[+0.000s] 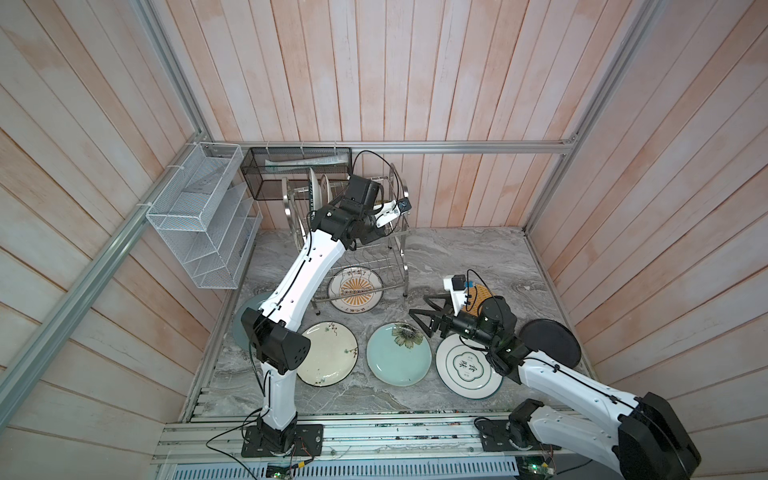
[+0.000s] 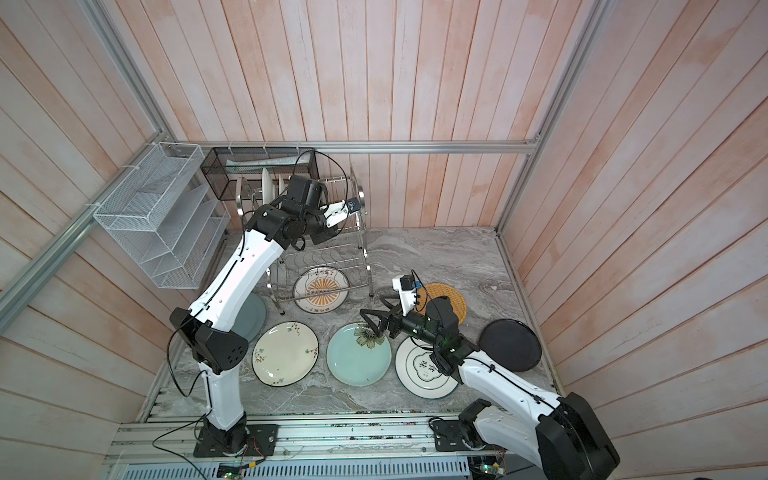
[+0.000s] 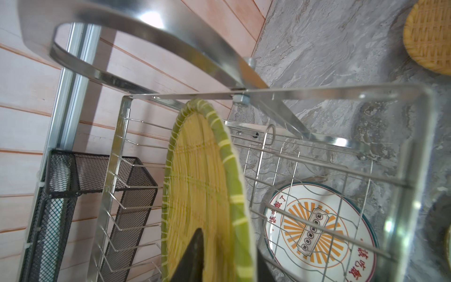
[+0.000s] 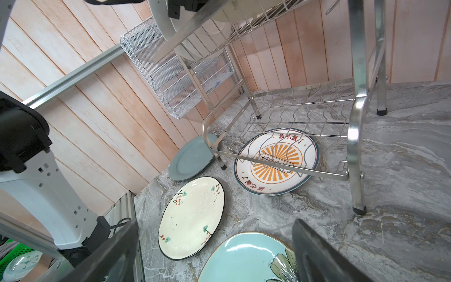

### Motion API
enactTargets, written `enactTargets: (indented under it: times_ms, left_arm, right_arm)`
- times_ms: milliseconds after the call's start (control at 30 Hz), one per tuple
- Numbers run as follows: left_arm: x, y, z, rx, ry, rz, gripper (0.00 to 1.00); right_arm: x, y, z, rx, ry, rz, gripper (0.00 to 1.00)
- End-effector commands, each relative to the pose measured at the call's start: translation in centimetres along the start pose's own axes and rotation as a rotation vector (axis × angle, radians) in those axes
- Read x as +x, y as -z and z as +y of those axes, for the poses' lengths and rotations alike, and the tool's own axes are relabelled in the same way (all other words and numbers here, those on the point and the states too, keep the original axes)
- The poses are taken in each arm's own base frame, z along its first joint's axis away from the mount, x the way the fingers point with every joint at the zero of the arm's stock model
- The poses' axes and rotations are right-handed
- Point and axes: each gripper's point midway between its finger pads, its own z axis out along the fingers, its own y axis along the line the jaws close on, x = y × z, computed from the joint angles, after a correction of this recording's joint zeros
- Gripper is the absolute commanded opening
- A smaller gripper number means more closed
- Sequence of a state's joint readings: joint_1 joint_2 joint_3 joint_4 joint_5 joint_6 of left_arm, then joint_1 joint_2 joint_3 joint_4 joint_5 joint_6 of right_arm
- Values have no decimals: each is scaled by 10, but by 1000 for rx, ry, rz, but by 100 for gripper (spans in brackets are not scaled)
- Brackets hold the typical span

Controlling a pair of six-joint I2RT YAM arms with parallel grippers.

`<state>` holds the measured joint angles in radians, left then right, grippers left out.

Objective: Load plates into a dish rack
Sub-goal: Pick up the plate from the dish rack.

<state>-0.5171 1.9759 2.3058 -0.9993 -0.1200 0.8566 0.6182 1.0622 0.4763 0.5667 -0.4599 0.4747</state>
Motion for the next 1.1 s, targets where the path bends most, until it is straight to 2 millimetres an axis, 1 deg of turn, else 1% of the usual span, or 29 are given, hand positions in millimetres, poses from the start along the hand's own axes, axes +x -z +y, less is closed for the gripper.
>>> enactTargets:
  times_ms: [0, 33, 100, 233, 400, 467, 567, 600, 800, 867, 967, 1033, 1067]
  left_arm:
    - [14, -13, -12, 52, 9, 45, 16]
    - [13, -12, -11, 49, 14, 40, 14]
    - [8, -6, -8, 40, 25, 18, 12]
    - [-5, 11, -2, 24, 60, -45, 0]
    - [-18, 34, 4, -12, 96, -112, 0]
    - [-24, 46, 6, -18, 113, -145, 0]
    - [-34, 72, 13, -36, 145, -221, 0]
    - [-37, 78, 14, -44, 156, -247, 0]
    - [-49, 126, 35, -176, 243, -420, 0]
    - [-52, 140, 40, -204, 288, -471, 0]
    - [-60, 161, 46, -214, 395, -563, 0]
    - [-66, 177, 54, -216, 517, -649, 0]
    - [-67, 181, 56, -205, 588, -684, 0]
  right_arm:
    - [-9, 0, 5, -20, 0, -13, 98]
    - [-10, 0, 5, -19, -1, -14, 98]
    - [-11, 1, 6, -18, -1, -17, 98]
    - [-13, 2, 6, -16, -2, -23, 98]
    - [-15, 2, 8, -21, -5, -25, 98]
    - [-16, 3, 9, -23, -7, -28, 98]
    - [-17, 4, 10, -21, -5, -30, 98]
    - [-17, 4, 10, -21, -5, -30, 98]
    - [-22, 8, 12, -14, -5, -44, 98]
    - [-23, 9, 13, -13, -6, -47, 98]
    - [-24, 11, 14, -13, -9, -48, 98]
    - [-23, 12, 14, -8, -10, -50, 98]
    - [-23, 13, 13, -2, -8, -50, 98]
